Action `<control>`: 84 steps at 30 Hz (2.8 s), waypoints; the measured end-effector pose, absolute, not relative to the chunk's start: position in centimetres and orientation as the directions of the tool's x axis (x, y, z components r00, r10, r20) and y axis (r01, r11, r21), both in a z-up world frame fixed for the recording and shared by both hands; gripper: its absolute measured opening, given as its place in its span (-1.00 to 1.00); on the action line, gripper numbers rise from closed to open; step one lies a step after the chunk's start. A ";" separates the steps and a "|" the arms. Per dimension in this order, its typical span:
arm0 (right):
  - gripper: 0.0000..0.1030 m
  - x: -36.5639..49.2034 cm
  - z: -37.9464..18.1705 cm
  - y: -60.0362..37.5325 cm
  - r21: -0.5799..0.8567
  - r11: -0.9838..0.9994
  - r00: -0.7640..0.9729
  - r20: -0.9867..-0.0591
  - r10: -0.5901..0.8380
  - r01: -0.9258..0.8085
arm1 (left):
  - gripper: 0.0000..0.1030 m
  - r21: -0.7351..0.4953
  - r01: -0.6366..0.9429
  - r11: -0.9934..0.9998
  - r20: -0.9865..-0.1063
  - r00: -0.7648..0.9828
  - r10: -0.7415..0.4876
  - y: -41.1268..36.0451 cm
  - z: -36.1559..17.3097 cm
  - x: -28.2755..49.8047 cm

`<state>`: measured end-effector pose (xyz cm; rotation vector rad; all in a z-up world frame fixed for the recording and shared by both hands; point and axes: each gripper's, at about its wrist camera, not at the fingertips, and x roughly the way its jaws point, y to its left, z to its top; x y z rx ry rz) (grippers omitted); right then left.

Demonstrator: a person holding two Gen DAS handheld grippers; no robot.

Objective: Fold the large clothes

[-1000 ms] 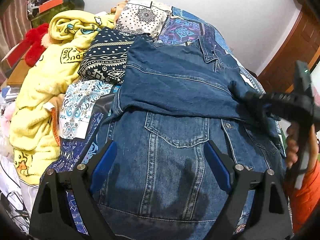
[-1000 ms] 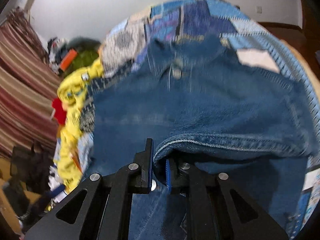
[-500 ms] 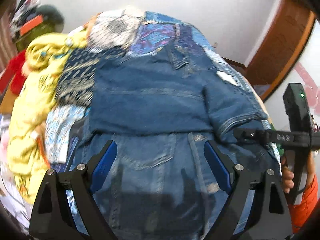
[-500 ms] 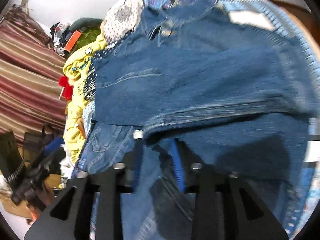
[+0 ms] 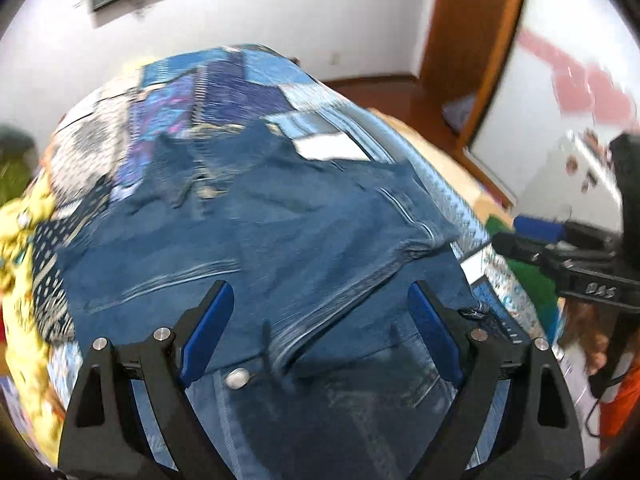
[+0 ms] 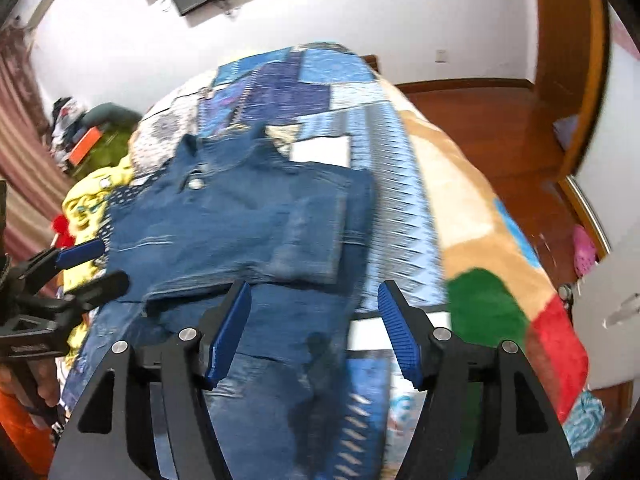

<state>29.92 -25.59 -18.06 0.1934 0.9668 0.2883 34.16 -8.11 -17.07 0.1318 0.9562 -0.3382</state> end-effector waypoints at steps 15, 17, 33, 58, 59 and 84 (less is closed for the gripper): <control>0.21 30.6 -23.5 -25.9 0.290 0.944 0.403 -0.854 0.328 -0.155 | -0.38 -0.032 0.465 0.884 -0.900 0.372 -0.229 -13.2 -24.2 40.2; 0.21 30.7 -24.0 -25.6 0.287 0.945 0.387 -0.863 0.326 -0.157 | -0.69 -0.045 0.463 0.885 -0.894 0.378 -0.243 -12.8 -23.8 40.3; 0.22 31.8 -19.9 -23.5 0.238 0.949 0.482 -0.819 0.311 -0.209 | -0.93 -0.172 0.184 0.968 -0.716 0.652 -0.251 2.8 -13.7 38.4; 0.42 32.3 -24.7 -20.0 0.171 0.962 0.330 -0.914 0.236 -0.214 | -0.54 -0.158 -0.259 0.953 -0.897 0.442 -0.029 20.1 -28.9 28.8; 0.42 32.3 -24.6 -19.9 0.168 0.962 0.332 -0.914 0.234 -0.215 | -0.54 -0.152 -0.254 0.955 -0.897 0.442 -0.025 20.4 -28.6 28.6; 0.42 41.5 -23.3 -22.2 0.252 0.958 0.394 -0.874 0.285 -0.135 | 0.23 -0.340 -0.200 0.919 -0.845 0.493 -0.206 26.6 -26.1 43.9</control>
